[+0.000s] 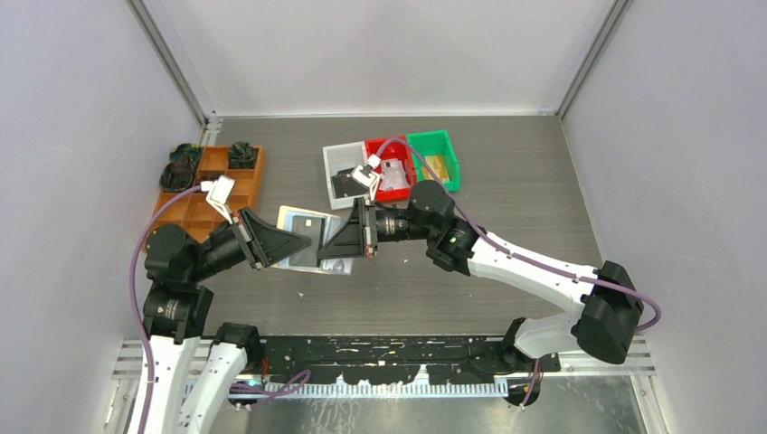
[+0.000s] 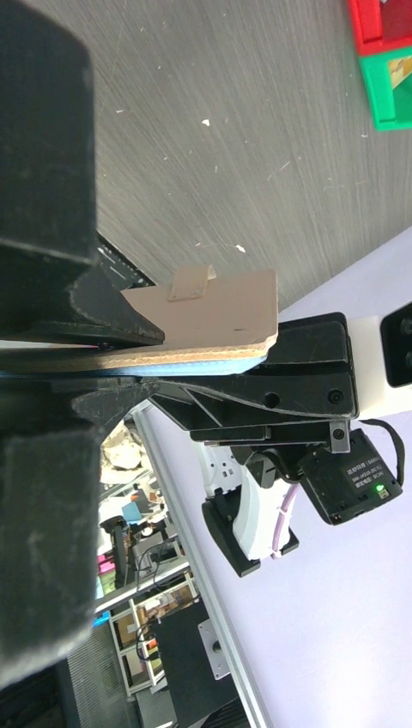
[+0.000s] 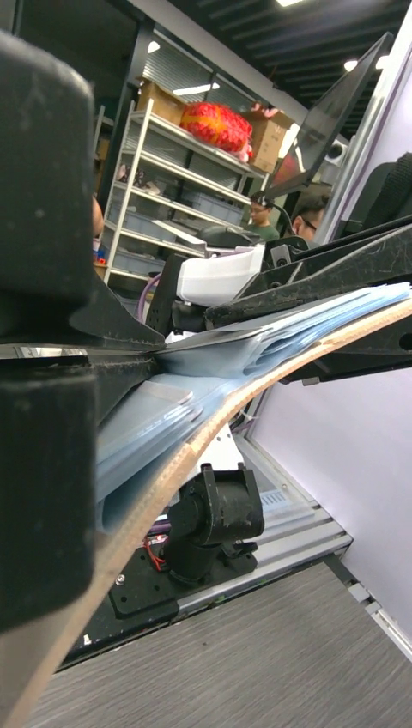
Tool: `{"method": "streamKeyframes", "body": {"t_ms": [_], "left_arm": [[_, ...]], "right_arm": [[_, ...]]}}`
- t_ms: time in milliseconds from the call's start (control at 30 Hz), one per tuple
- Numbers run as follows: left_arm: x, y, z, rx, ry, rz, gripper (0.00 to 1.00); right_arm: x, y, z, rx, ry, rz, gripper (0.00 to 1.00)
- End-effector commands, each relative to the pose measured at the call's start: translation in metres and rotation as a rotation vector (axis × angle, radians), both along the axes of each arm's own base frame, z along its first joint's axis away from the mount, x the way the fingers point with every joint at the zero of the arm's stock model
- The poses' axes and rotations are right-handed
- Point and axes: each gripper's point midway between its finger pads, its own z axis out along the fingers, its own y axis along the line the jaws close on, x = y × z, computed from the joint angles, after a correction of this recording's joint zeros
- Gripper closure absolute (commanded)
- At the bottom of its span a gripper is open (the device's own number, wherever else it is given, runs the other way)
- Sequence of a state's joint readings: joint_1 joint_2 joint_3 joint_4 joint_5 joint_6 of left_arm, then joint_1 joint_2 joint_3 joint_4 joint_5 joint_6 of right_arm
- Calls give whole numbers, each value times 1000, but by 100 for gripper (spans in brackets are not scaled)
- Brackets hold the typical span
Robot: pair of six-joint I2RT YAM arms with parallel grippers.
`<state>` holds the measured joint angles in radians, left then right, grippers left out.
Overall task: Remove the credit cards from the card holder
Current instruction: Remove the credit card from the card holder.
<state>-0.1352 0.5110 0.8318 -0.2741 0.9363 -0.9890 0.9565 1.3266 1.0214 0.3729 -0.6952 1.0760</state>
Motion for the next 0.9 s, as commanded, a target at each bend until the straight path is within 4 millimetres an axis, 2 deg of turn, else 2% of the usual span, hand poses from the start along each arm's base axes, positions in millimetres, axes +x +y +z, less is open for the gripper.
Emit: {"method": "streamKeyframes", "body": {"t_ms": [0,500,767,800,833,867], "left_arm": [[-14,-4,11,-14,-48,-76,98],[-13,-4,24,-18,-74,-64,99],[-10,-3,25,-22,-67,-53,99],[-10,-3,25,-22,-69,-53,98],[-11,-3,25,-21,-73,-53,98],[-12,-3,24,-20,-74,-55,99]], "right_arm": [[-13,-10,49,201,-73,3,99],[-23,-33,32,210,-60,-31,99],[-23,-31,33,209,-63,-23,99],[-23,-30,35,212,-65,-19,97],[-23,-29,38,216,-68,-20,86],[-21,-28,42,222,-75,-22,80]]}}
